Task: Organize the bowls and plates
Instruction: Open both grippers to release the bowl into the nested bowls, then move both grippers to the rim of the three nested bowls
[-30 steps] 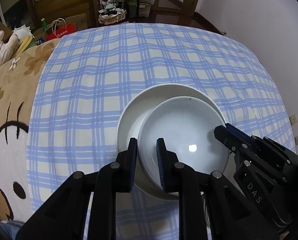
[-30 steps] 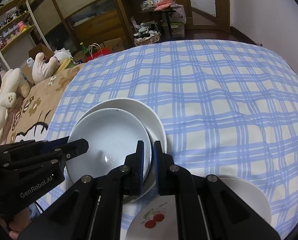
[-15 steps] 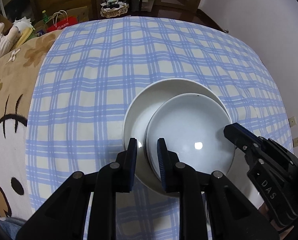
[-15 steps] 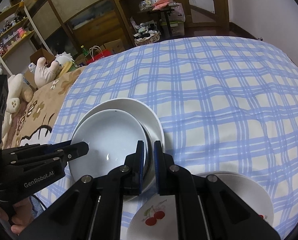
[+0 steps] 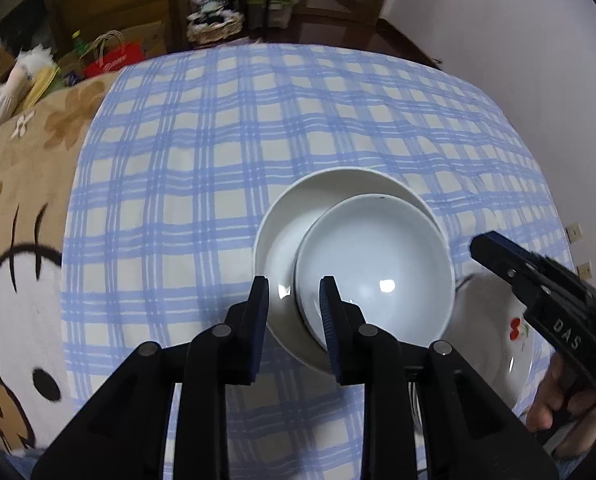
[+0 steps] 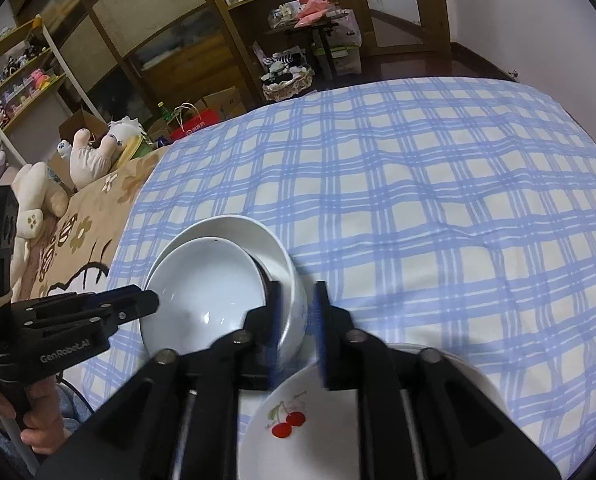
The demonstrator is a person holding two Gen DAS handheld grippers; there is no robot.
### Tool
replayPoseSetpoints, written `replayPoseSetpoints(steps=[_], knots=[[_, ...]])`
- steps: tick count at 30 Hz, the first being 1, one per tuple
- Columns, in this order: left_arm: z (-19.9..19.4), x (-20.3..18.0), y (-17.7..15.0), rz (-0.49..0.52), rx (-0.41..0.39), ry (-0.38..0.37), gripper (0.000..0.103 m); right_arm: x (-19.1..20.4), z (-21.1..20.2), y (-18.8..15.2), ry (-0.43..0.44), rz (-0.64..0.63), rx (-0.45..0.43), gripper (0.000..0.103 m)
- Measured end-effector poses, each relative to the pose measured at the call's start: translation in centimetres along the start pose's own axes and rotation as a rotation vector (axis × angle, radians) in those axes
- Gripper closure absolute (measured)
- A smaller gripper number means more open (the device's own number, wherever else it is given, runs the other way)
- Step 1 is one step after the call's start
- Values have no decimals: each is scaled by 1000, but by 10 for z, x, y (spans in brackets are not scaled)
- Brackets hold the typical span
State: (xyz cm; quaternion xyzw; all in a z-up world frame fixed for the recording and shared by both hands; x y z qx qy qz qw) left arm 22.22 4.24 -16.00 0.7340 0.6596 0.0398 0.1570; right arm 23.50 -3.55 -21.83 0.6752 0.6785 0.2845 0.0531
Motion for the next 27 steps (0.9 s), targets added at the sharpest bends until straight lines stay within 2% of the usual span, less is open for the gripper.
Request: replayPoseSetpoints(steps=[3, 5, 7, 9, 11, 14, 17, 27], knots=[[-9, -1, 1, 33, -18, -5, 70, -5, -3, 1, -30, -1, 1, 44], [-14, 1, 2, 43, -33, 3, 55, -8, -5, 2, -35, 3, 9, 39], [-17, 4, 3, 54, -44, 17, 49, -11, -5, 2, -33, 7, 21, 29], [-17, 8, 2, 51, -41, 24, 48, -14, -6, 2, -36, 10, 20, 16], [-18, 14, 2, 29, -30, 9, 44, -16, -7, 3, -47, 5, 19, 12], [-18, 20, 2, 14, -24, 8, 32, -19, -7, 4, -55, -4, 28, 10], [-18, 24, 1, 22, -23, 39, 20, -21, -6, 6, -67, -11, 25, 3], [0, 35, -3, -4, 46, 61, 18, -21, 3, 10, -67, -11, 34, 3]])
Point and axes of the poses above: each gripper's, at about its wrist camera, not at the fingertips, and z roughly the way its jaws point, x to its left, y to its top, the point moved 7 cm from there along z, roughly the way its jaws point, and after that the axes turned 7 degrees about x, right-handed, at the moved point
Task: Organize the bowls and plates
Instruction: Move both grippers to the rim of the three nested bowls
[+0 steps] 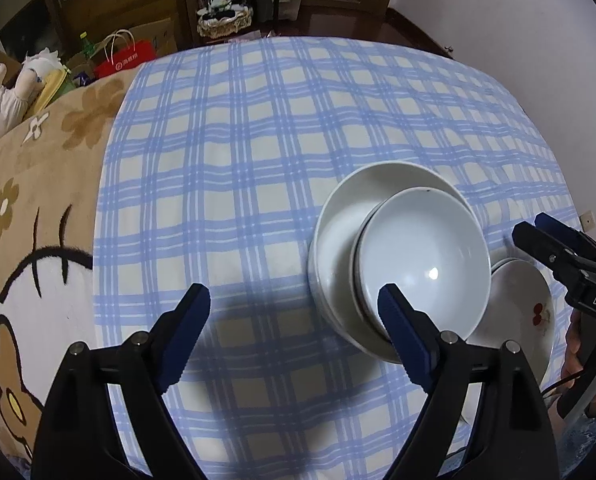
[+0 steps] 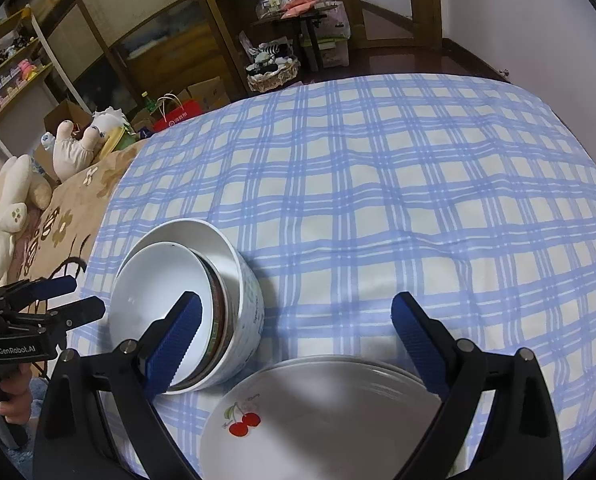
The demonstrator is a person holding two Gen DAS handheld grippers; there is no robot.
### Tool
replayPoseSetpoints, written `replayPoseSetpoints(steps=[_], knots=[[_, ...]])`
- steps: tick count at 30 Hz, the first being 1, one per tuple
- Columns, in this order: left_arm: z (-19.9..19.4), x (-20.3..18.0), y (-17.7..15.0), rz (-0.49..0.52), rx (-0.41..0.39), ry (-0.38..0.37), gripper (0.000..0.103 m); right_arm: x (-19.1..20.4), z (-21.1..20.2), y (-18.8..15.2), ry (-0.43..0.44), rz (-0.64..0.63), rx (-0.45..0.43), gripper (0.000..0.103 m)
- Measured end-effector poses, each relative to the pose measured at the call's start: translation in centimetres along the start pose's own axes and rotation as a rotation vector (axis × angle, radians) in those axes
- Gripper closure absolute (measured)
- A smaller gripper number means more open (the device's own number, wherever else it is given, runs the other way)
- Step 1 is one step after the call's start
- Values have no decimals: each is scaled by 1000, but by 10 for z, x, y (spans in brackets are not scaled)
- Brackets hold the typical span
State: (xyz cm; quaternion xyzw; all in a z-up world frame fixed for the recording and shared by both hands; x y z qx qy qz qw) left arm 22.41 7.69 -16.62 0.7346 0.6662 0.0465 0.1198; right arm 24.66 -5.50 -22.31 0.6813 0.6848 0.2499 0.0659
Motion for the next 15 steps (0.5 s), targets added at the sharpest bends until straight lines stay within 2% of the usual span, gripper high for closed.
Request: replayPoseSetpoints(steps=[15], knots=[[8, 10, -1, -49, 30, -43, 16, -6, 20, -6, 0, 15, 44, 3]])
Point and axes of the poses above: each gripper's, at about its wrist camera, not at the fingertips, and z roughly the way its jaws point, x to its left, y to its top, the point moved 7 cm from there along z, roughly the way its jaws point, and after that the axes turned 7 degrees about x, right-handed, at the moved point
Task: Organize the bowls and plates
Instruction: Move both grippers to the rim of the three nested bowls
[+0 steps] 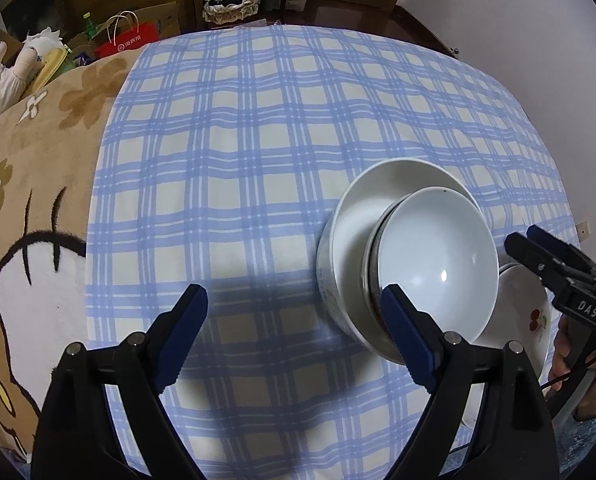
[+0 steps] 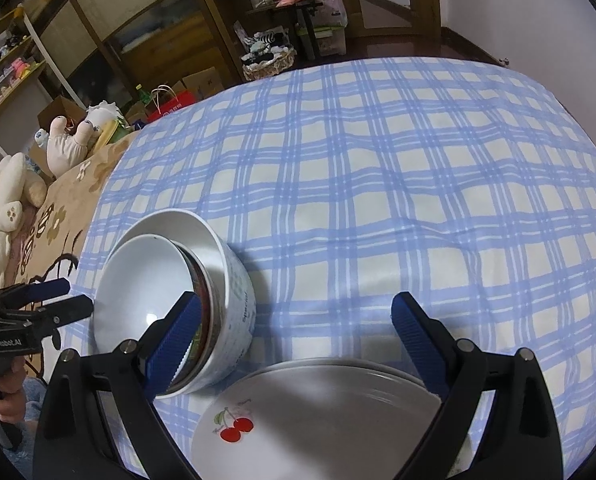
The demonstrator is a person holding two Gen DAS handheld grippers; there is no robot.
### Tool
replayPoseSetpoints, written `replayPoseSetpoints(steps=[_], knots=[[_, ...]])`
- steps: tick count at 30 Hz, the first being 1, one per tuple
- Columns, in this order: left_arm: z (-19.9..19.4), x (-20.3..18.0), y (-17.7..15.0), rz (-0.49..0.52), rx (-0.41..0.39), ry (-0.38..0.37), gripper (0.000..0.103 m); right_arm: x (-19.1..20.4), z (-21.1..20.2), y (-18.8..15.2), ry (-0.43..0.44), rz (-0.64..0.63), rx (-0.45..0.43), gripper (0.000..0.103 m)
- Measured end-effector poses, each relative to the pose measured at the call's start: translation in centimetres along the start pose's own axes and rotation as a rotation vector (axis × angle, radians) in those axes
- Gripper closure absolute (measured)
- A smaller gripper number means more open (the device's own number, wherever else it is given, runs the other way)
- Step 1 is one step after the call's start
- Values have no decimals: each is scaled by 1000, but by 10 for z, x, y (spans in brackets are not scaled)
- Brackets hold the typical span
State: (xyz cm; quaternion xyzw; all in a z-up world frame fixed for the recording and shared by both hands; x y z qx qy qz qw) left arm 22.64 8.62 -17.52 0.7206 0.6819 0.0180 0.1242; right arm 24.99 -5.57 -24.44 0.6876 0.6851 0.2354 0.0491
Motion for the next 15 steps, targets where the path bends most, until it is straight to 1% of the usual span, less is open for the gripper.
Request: replayPoseSetpoints(steps=[11, 15], knots=[[5, 5, 3, -50, 18, -45, 16, -3, 9, -3, 5, 11, 27, 3], [6, 9, 4, -64, 18, -36, 16, -3, 9, -3, 7, 12, 25, 3]])
Point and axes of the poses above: each gripper's, at about its wrist camera, not at the fingertips, and z roughly the way its jaws point, x to its left, y to its top, the point moved 7 cm from there along z, roughly the way its jaws point, and after that the axes turned 7 degrees about x, right-handed, at the moved point
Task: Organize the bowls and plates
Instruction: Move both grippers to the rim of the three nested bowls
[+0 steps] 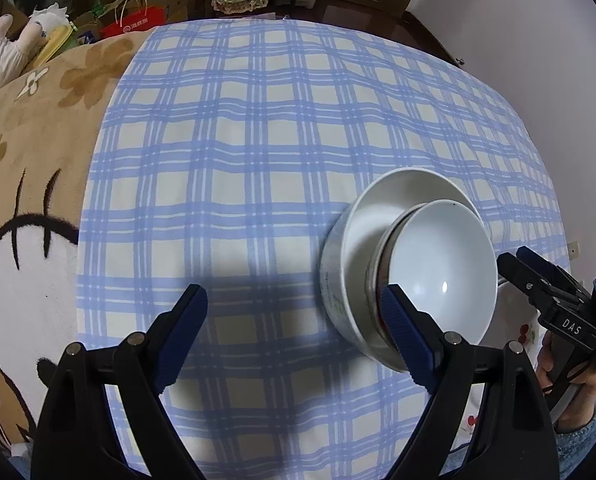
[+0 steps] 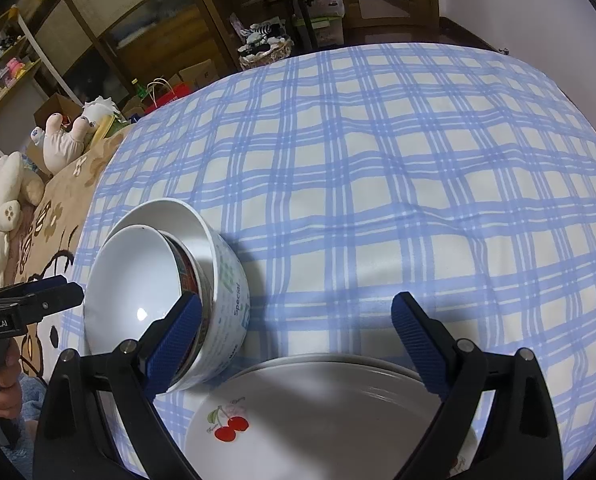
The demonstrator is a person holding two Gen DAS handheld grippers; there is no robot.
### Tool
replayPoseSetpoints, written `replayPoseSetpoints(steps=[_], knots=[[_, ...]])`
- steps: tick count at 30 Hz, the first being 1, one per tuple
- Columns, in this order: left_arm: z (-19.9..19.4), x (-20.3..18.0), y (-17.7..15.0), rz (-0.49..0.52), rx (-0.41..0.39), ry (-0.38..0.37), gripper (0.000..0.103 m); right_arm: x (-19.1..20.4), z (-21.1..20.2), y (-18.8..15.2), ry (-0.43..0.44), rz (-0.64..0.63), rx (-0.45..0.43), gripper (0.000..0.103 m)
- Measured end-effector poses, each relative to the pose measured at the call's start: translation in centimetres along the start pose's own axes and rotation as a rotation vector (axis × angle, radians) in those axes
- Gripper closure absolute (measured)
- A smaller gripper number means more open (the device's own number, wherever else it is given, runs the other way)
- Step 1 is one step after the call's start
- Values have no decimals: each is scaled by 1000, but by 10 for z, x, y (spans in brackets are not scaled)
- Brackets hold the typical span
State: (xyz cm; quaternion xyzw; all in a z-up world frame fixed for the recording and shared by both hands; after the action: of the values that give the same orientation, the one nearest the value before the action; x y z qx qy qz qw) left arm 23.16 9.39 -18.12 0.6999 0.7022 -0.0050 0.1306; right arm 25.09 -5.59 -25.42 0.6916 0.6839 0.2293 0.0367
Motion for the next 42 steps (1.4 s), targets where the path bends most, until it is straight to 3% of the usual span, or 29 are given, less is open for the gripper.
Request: replayPoseSetpoints(steps=[25, 30, 36, 42], knots=[[19, 4, 5, -19, 54, 63, 16, 2, 21, 11, -21, -13, 50, 3], [20, 6, 8, -32, 53, 61, 16, 4, 27, 21, -22, -32, 87, 3], [35, 4, 9, -7, 82, 127, 16, 6, 35, 28, -47, -78, 169, 3], [38, 7, 12, -47, 79, 78, 16, 9, 38, 32, -71, -105, 213, 4]])
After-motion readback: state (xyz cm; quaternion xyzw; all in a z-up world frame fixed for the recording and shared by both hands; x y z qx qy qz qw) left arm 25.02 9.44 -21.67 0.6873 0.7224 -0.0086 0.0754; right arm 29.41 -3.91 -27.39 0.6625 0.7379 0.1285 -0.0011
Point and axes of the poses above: each gripper's, at about its wrist camera, not at the fingertips, and z roughly the way its jaws point, x to its left, y to its top, the point moved 7 cm from there along z, roughly the way its jaws point, and after that the axes turned 7 degrees about x, right-handed, at the moved point
